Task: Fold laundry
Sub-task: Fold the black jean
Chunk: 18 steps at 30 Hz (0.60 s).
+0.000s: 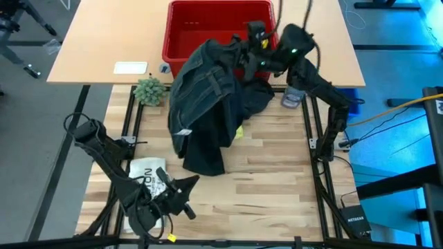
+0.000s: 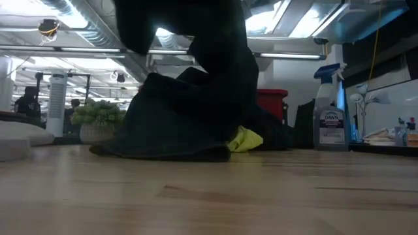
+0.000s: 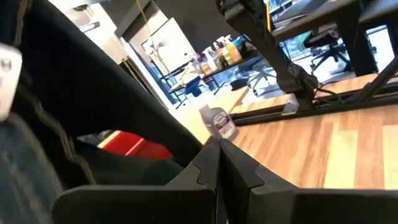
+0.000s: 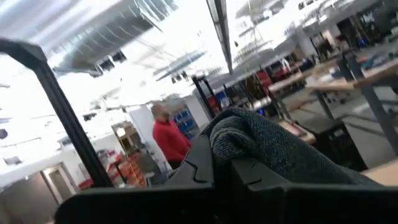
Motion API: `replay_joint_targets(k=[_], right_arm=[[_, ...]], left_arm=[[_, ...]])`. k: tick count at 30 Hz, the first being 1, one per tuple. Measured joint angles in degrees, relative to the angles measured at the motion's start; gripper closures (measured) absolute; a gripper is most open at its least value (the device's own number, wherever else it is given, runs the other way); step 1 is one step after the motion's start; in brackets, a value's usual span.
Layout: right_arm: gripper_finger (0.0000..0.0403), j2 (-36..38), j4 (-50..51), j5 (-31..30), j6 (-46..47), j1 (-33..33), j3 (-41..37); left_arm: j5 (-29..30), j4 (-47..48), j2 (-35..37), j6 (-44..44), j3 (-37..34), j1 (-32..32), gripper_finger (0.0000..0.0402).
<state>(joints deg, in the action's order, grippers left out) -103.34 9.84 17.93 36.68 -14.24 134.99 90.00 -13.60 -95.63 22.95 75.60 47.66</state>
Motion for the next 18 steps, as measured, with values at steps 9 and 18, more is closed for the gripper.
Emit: replay_joint_targets(k=[9,18], right_arm=[[0.0403,2.3,-1.5,1.9,2.5,-6.0,0.0],[0.0403,2.9,-7.4,4.2,6.6,-11.4,0.0]], left_arm=[[0.0,-0.5,1.0,10.7,1.3,-5.1,0.0401],[0.0,-0.3,9.6,19.5,1.3,-11.3,0.0402]])
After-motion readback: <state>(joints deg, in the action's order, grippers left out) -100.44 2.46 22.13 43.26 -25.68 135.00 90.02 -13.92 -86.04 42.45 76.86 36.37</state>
